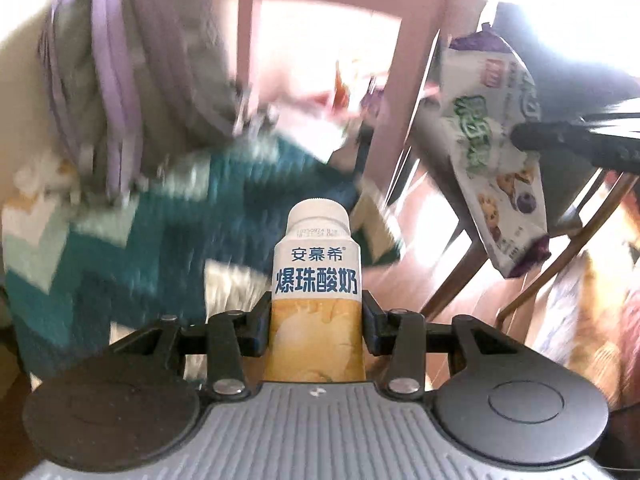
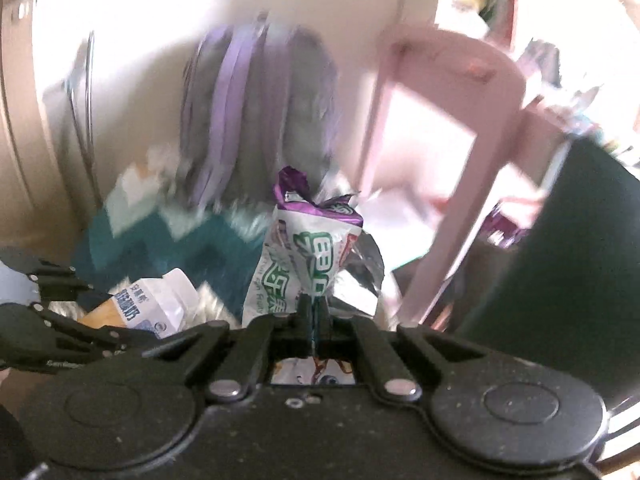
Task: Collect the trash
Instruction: 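Carry the yogurt bottle in the left tool while the right carries the wrapper to the green bin, then open both tools over the green bin to drop the bottle and wrapper, then lower both tools back toward the trash on the floor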
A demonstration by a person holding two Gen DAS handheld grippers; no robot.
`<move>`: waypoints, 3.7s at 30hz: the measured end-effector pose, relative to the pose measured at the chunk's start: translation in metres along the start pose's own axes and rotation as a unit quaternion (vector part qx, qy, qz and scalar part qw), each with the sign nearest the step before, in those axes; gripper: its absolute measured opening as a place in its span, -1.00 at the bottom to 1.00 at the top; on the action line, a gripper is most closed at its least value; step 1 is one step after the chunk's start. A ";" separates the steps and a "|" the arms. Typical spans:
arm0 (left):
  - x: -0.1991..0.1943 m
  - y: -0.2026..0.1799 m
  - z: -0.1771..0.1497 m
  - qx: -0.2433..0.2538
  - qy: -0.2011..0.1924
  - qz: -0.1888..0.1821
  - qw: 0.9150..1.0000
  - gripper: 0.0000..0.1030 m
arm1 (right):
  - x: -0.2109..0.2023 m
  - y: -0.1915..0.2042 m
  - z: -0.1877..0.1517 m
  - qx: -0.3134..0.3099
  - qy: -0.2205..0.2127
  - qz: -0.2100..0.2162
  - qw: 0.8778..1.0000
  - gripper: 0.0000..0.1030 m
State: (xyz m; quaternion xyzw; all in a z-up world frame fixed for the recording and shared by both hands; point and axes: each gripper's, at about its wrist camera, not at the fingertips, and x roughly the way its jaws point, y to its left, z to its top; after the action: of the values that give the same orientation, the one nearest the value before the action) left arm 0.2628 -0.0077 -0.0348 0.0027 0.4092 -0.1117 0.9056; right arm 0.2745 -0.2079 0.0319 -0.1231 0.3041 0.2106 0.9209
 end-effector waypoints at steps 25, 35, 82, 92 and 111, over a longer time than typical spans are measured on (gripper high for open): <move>-0.045 -0.270 0.267 0.076 -0.134 -0.098 0.983 -0.18 | -0.100 -0.234 0.055 0.146 -0.102 -0.185 0.967 -1.00; 0.042 -0.298 0.283 0.054 -0.067 -0.082 0.993 -0.17 | -0.053 -0.247 0.043 0.136 -0.025 -0.176 0.975 -0.99; -0.094 -0.247 0.201 0.076 -0.098 -0.040 0.991 0.37 | -0.142 -0.128 0.045 0.070 -0.040 -0.122 0.989 -0.04; -0.134 -0.175 0.131 0.060 -0.099 -0.022 0.993 0.55 | -0.134 -0.037 0.031 0.027 -0.032 -0.041 0.998 0.02; -0.098 0.024 -0.032 -0.043 -0.048 0.075 0.995 0.95 | 0.026 0.114 -0.052 0.037 0.069 0.095 0.992 0.15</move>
State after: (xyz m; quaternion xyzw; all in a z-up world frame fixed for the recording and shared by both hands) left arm 0.1817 0.0387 0.0143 -0.0111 0.3687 -0.0259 0.9291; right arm 0.2143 -0.1179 -0.0364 -0.0735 0.3844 0.2764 0.8777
